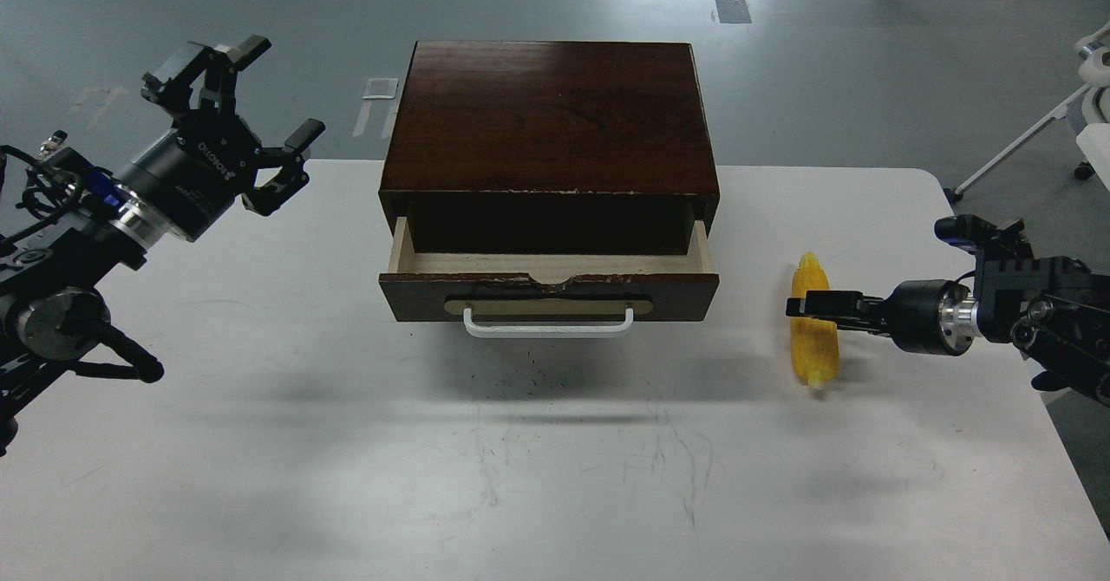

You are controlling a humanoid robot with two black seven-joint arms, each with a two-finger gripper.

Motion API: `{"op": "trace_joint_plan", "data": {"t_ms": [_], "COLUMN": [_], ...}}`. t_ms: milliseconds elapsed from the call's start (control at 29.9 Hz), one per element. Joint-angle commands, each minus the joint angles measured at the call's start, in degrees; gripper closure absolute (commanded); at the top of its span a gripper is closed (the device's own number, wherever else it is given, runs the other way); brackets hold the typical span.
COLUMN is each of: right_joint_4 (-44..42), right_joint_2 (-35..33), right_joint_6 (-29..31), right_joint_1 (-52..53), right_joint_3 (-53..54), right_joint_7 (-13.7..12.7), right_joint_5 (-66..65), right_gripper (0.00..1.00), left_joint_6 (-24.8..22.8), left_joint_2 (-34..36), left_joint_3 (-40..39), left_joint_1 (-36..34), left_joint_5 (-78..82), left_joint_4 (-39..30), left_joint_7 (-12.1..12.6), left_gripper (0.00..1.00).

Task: Put corn in drawer with both arms
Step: 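Lift the corn with the right gripper up above the box, then lower the corn into the open drawer with the right gripper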

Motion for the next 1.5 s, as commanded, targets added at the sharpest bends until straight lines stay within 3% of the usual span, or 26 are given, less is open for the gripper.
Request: {"op": "trace_joint_plan", "data": {"t_ms": [0,67,134,267,334,501,669,903,1103,1270,1471], "right_joint_4": [0.01,0.01,0.01,0.01,0.01,0.01,0.88,8.43,15.46,22.31,32.24], "right_joint_2": [0.01,0.01,0.01,0.01,0.01,-0.17,-1.04,-7.37,-8.17,-6.51,-4.31], "right_joint_6": [0.0,0.0,0.08,0.26,0.31,0.31,0.31,0.17,0.31,0.26,0.26], "right_joint_1": [0.02,0.11,0.11,0.19,0.11,0.72,2.47,17.74,29.35,38.93,44.83], "right_joint_3": [-1.01,-1.98,-2.07,-2.16,-2.51,-3.65,-3.57,-3.13,-4.09,-9.18,-11.39], "right_joint_7": [0.0,0.0,0.0,0.0,0.0,0.0,0.09,0.79,1.5,3.13,3.13], "right_joint_5": [0.0,0.0,0.0,0.0,0.0,0.0,0.17,0.26,-0.35,-10.0,-19.57], "right_gripper": [0.15,0.38,0.5,0.62,0.76,0.96,0.97,0.94,0.94,0.92,0.92], "left_joint_6": [0.0,0.0,0.0,0.0,-0.08,-0.08,-0.17,-0.17,-0.43,-0.96,-0.96], "left_joint_2": [-0.03,0.06,0.06,0.06,-0.03,-0.03,-0.03,0.15,0.24,0.85,1.03], "left_joint_3": [0.01,0.01,0.01,0.01,0.01,0.01,0.01,0.01,-0.08,-0.69,-0.69], "left_joint_1": [0.0,0.0,0.0,0.0,0.09,0.09,0.09,0.09,0.09,0.09,0.0], "left_joint_5": [0.0,0.0,0.0,0.0,0.0,0.0,0.0,0.08,0.08,0.08,0.17], "left_joint_4": [0.02,0.02,0.02,0.02,0.02,0.02,0.02,0.02,0.02,0.02,0.02], "left_joint_7": [0.0,0.0,0.0,0.0,0.0,0.0,0.0,0.0,0.0,0.0,0.0], "left_gripper": [0.01,0.01,0.01,0.01,0.01,0.01,0.01,0.01,0.01,0.01,0.01]}}
